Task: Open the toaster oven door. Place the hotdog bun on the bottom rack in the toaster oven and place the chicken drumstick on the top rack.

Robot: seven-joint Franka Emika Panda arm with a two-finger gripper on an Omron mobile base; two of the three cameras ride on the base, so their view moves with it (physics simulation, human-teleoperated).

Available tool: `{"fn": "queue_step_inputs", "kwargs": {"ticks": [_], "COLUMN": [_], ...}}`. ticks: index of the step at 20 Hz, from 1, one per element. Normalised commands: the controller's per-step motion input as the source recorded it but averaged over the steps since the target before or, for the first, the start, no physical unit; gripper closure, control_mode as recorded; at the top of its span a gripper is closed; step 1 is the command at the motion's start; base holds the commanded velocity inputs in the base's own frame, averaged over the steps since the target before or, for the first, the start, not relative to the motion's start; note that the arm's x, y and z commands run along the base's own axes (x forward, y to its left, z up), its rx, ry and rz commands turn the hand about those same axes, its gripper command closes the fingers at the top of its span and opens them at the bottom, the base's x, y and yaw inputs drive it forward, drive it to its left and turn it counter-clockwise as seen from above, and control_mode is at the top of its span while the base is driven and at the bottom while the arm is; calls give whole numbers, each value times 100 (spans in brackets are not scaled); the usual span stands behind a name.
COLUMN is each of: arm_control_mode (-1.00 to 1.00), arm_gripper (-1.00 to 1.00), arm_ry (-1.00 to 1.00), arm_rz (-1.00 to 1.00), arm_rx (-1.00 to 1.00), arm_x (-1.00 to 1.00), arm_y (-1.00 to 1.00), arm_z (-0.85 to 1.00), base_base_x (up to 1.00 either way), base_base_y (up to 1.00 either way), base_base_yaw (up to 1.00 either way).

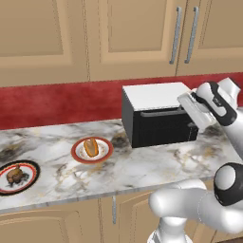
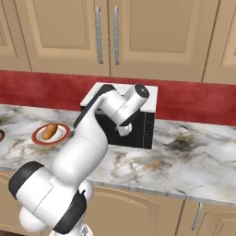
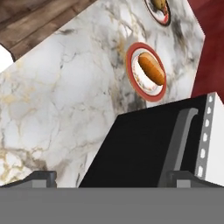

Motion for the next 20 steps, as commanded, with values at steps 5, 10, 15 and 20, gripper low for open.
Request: {"fn": "queue_step_inputs", "kwargs": {"ticks": [5,10,15,20], "arm_control_mode": [-100,-100,-100,-100], "arm_gripper": [-100,-100,-100,-100], "arm_ry": [0,0,-1,0], "arm_rz": [0,0,0,-1], "arm_rx": [0,0,0,0], "arm_x": [24,24,25,19], "arm_y": [-9,-8,-2,0], "arm_z": [-12,-9,-8,-20], "base_base_x": [0,0,0,0], "base_base_y": [0,0,0,0], "base_base_yaw": [0,0,0,0]}}
